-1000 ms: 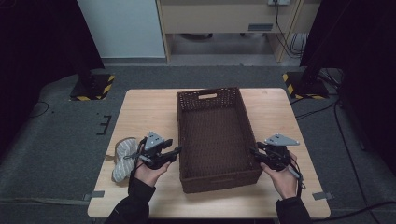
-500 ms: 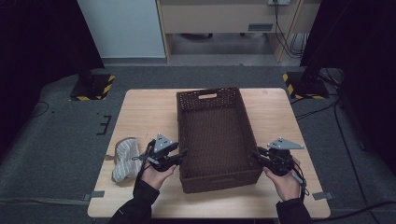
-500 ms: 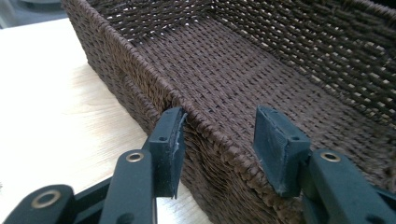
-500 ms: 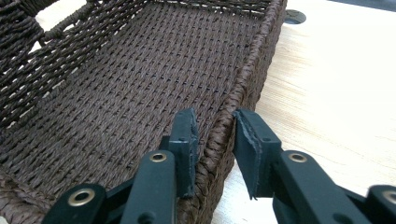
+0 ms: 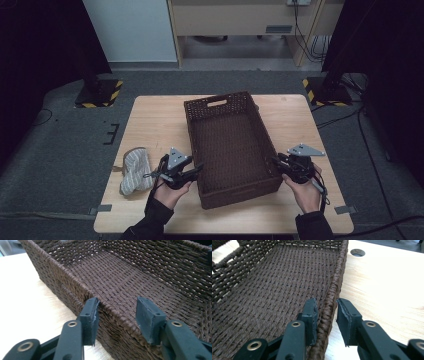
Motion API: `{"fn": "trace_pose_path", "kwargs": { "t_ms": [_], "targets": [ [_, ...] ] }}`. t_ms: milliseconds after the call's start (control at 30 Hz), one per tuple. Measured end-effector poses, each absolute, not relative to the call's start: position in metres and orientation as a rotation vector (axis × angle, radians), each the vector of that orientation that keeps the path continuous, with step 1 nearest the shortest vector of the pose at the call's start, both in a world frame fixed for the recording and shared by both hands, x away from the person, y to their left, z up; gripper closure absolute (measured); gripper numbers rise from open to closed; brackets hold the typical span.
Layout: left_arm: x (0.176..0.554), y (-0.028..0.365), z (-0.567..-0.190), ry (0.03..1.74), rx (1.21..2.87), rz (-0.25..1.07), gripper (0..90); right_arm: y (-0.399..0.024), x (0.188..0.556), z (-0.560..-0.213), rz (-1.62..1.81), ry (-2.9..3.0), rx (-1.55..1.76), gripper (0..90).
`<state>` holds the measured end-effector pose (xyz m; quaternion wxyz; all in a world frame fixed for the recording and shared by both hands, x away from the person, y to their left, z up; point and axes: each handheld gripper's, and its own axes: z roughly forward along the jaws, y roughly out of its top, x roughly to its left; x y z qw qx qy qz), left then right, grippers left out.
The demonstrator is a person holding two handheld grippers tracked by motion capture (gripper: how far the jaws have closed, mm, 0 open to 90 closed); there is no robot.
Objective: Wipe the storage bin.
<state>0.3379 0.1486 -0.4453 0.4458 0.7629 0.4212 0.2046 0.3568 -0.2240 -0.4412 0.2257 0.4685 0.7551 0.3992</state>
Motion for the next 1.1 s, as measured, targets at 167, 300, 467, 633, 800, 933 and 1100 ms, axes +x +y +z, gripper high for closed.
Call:
{"fn": "trace_pose_path", "kwargs": {
  "t_ms": [167,300,467,633,800,933,1100],
  "targets": [
    [0.338,0.149,-0.445,1.033,1.894,0.513,53.2,-0.228,0.348,-0.441,1.114,2.093,1.305,71.5],
    [0.340,0.151,-0.440,1.001,1.904,0.525,52.4,-0.226,0.350,-0.440,1.094,2.105,1.302,74.3],
    [0.350,0.159,-0.433,1.022,1.875,0.551,47.2,-0.230,0.358,-0.441,1.098,2.082,1.301,76.9],
    [0.363,0.163,-0.434,1.052,1.870,0.564,45.8,-0.232,0.369,-0.443,1.086,2.064,1.289,79.1],
    [0.377,0.159,-0.441,1.047,1.883,0.549,44.1,-0.233,0.373,-0.444,1.099,2.046,1.300,78.3],
    [0.382,0.153,-0.444,1.047,1.905,0.564,43.2,-0.232,0.370,-0.442,1.115,2.041,1.291,71.4],
    [0.379,0.151,-0.444,1.041,1.914,0.543,47.9,-0.233,0.361,-0.438,1.108,2.041,1.289,60.7]
  ]
}}
